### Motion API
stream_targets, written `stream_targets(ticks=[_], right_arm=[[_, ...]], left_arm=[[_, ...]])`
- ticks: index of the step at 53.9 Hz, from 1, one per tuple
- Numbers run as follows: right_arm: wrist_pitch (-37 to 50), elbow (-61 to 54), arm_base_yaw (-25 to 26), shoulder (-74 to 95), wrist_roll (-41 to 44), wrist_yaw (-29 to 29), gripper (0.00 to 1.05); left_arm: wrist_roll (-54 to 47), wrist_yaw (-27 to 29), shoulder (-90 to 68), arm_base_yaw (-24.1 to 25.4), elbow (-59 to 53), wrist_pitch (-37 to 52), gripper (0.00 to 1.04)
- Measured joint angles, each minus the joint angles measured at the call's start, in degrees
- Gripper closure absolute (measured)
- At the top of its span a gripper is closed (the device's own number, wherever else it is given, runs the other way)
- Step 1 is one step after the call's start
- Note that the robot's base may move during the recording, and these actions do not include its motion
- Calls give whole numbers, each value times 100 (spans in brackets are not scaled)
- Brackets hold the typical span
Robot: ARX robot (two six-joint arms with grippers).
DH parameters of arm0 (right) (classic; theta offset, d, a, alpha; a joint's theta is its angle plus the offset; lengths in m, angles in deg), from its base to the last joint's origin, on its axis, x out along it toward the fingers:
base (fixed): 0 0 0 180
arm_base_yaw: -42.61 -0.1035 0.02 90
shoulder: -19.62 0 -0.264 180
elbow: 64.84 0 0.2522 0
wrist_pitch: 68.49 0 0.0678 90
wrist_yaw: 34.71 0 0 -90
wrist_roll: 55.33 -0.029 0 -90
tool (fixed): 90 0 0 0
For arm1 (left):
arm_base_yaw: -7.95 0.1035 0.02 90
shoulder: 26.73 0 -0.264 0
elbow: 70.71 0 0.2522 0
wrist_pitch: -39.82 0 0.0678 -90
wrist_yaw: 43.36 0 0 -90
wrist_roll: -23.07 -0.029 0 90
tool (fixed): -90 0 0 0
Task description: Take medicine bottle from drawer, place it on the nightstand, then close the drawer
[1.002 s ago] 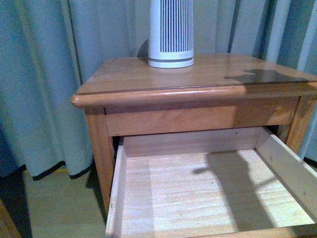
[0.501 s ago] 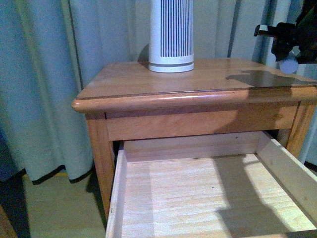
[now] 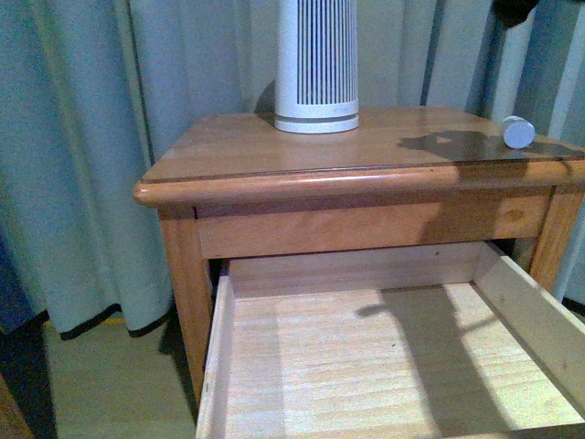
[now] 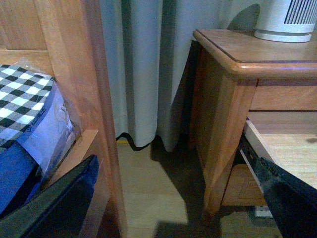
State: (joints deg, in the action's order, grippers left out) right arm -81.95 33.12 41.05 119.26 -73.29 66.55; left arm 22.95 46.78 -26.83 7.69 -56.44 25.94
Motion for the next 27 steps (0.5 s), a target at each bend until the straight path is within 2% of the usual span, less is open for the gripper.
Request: stream_targets(ticks=[9, 14, 19, 27], right_arm=[[280, -1633, 127, -1797, 208, 24, 7], [334, -3331, 184, -3338, 221, -236, 7], [33, -4872, -109, -4758, 229, -201, 7], [-876, -6347, -809, -6266, -37, 61, 7]], left_arm=[[0, 2, 2, 0, 0, 0, 7], [0, 0, 2, 0, 0, 0, 7], [0, 2, 0, 0, 0, 0, 7], [0, 2, 0, 0, 0, 0, 7]])
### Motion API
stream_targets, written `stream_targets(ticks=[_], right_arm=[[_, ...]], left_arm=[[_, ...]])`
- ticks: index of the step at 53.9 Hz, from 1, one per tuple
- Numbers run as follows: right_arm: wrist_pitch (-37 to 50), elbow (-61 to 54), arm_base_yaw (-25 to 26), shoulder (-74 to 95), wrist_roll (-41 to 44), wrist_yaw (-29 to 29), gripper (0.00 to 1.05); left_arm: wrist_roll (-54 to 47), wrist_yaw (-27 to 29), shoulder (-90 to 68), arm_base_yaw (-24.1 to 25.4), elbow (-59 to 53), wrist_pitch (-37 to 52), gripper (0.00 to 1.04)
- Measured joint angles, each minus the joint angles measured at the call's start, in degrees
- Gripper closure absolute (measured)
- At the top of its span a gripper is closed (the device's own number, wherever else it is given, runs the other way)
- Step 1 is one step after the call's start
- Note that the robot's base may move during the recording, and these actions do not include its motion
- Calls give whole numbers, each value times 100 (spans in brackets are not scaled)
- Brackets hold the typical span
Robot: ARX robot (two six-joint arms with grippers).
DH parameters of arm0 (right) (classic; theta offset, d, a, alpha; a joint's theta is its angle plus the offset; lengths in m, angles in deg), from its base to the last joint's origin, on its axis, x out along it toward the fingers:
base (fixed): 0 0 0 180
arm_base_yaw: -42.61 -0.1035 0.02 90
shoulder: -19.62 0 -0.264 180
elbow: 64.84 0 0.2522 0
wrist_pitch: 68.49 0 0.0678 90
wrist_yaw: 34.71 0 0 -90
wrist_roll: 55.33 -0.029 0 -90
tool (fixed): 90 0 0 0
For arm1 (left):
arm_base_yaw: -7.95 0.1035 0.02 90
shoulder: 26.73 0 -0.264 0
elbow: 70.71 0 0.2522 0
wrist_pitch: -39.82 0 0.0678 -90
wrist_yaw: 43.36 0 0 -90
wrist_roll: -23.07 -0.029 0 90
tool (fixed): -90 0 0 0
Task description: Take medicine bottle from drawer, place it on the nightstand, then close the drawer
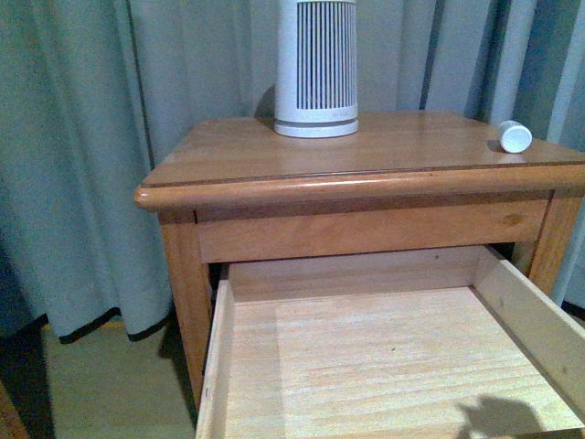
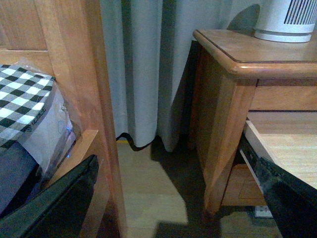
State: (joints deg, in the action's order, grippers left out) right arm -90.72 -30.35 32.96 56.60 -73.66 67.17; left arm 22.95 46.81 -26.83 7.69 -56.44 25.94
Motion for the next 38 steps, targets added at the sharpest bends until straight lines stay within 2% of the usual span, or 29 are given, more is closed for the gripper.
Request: stream_targets(ticks=[3, 7, 15, 23, 32, 38], right_arm=[[-258, -540, -258, -387, -179, 214, 7], [-247, -861, -326, -466, -308, 256, 7], [455, -1316, -428, -37, -404, 354, 7], [2105, -1467, -529, 1285, -319, 295, 7], [4378, -1115, -498, 3718, -105, 79, 7], [5206, -529, -372, 4870, 87, 35, 7]], left_arm=[[0, -2, 0, 0, 0, 0, 7], [0, -2, 2, 0, 0, 0, 7], [0, -2, 0, 0, 0, 0, 7], [0, -2, 2, 0, 0, 0, 7], [-2, -2, 2, 0, 0, 0, 7], [0, -2, 0, 0, 0, 0, 7]])
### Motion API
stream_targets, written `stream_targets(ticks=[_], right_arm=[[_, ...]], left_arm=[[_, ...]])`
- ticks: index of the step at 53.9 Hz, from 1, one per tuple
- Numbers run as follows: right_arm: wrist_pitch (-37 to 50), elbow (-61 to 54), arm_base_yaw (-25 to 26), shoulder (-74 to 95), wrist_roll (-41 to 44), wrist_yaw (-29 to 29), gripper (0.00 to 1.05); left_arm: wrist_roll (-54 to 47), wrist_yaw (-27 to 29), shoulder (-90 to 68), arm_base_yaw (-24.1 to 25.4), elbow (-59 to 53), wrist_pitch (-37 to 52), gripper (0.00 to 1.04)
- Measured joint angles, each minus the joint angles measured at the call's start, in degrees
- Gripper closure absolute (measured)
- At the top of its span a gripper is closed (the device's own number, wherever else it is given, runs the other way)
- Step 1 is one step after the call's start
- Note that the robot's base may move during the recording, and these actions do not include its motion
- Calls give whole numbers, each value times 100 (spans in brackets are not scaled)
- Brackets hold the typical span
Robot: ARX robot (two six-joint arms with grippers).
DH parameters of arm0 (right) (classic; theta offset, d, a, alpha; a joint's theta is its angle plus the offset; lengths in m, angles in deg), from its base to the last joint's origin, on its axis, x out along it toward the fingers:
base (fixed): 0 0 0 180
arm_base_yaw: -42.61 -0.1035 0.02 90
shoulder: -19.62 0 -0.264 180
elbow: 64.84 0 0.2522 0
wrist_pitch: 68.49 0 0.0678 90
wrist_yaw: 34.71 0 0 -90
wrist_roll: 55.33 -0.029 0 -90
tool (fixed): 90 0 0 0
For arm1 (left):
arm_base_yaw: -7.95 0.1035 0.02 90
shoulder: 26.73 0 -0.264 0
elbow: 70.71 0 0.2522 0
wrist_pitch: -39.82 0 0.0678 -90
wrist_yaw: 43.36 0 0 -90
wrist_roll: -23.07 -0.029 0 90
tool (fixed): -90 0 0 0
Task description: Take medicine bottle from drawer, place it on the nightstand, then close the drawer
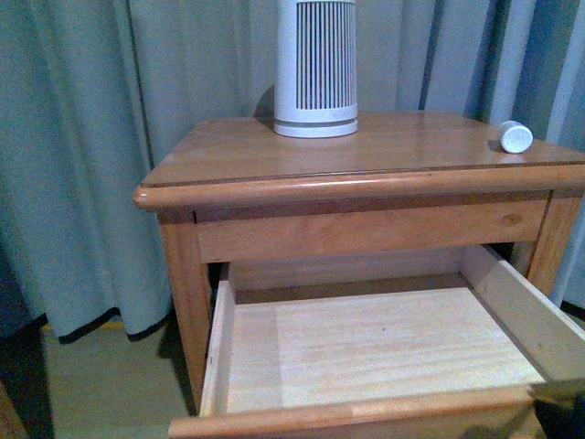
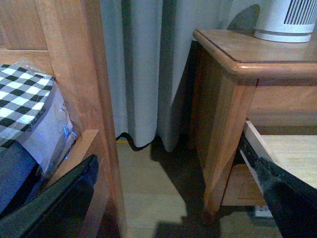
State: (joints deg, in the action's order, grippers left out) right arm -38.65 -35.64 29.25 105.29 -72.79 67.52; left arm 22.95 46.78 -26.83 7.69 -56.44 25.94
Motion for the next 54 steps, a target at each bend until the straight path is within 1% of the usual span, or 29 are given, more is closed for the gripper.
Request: stream_targets(ticks=[8, 15, 23, 32, 41, 50, 54], right_arm=[[247, 820, 175, 955, 175, -144, 7], [162, 1786, 372, 1753, 304, -286, 7], [22, 2828, 553, 2570, 455, -284, 7], [-52, 3735, 638, 3200, 599, -286, 7], [-166, 3967, 638, 3436, 815, -413, 7], [-280, 3943, 636, 3344, 774, -407, 7], [-446, 3790, 636, 3071, 608, -380, 7]], left_arm=[[0, 0, 2, 0, 0, 0, 7], [0, 0, 0, 0, 0, 0, 7], [0, 0, 0, 0, 0, 0, 7], [0, 0, 0, 0, 0, 0, 7], [0, 0, 2, 0, 0, 0, 7], [0, 0, 0, 0, 0, 0, 7], [0, 0, 0, 0, 0, 0, 7]])
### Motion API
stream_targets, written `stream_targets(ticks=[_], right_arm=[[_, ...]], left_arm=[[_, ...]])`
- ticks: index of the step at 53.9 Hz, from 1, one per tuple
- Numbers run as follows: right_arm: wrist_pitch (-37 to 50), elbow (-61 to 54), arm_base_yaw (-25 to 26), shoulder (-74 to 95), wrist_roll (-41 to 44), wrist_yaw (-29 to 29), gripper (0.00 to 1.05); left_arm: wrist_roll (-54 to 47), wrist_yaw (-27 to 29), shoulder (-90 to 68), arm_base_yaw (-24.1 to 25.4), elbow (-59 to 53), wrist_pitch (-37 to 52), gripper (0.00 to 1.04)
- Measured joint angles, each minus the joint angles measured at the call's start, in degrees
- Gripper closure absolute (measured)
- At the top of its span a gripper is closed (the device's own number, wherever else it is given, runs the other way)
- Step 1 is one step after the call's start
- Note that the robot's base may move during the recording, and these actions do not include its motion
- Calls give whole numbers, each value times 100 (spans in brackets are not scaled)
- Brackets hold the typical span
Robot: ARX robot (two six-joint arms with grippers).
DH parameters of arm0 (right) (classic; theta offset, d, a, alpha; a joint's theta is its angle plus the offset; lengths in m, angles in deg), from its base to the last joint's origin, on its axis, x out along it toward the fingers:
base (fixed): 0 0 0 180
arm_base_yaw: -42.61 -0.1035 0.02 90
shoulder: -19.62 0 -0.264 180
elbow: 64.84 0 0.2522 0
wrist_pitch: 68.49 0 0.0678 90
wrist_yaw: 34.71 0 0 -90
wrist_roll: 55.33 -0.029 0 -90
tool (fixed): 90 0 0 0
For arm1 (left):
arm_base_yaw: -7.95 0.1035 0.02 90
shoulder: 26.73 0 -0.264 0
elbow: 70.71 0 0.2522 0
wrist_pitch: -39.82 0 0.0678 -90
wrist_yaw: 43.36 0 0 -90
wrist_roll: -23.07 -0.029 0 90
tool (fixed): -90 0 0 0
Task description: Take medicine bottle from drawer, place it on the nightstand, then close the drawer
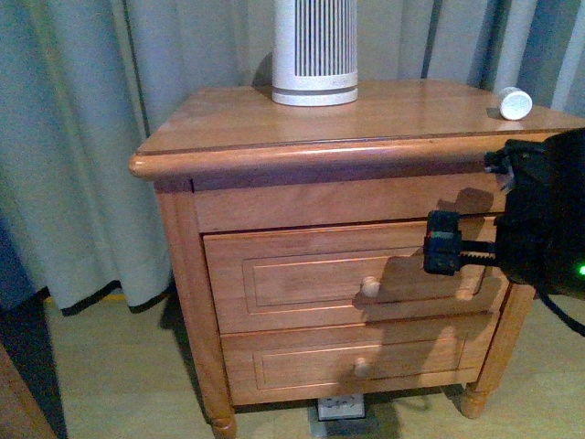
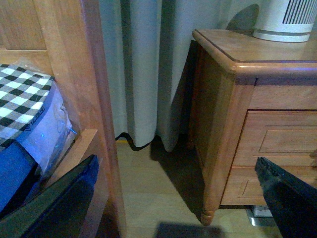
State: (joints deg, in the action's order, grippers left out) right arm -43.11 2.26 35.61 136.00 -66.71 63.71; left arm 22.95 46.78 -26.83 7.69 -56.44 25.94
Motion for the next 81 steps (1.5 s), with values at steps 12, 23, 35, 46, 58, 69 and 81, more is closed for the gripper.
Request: stream_targets(ticks=[12, 23, 35, 46, 58, 69, 81], right_arm=[[-938, -1231, 15, -1875, -341, -79, 7], [-2188, -2614, 557, -4854, -22, 68, 7], [-3427, -3493, 1005, -8472, 780, 352, 7], [-4385, -4190, 345, -10684, 822, 1139, 7], [-4105, -4811, -177, -11046, 1014, 1047, 7], [-4000, -4878, 393, -11204, 1102, -260, 19], [-3960, -5027, 673, -11344, 1104, -828, 59]], left_arm=[[0, 0, 2, 0, 0, 0, 7], [0, 0, 0, 0, 0, 0, 7], [0, 0, 0, 0, 0, 0, 7], [0, 0, 2, 0, 0, 0, 7], [0, 0, 2, 0, 0, 0, 7], [0, 0, 0, 0, 0, 0, 7], [0, 0, 2, 0, 0, 0, 7]])
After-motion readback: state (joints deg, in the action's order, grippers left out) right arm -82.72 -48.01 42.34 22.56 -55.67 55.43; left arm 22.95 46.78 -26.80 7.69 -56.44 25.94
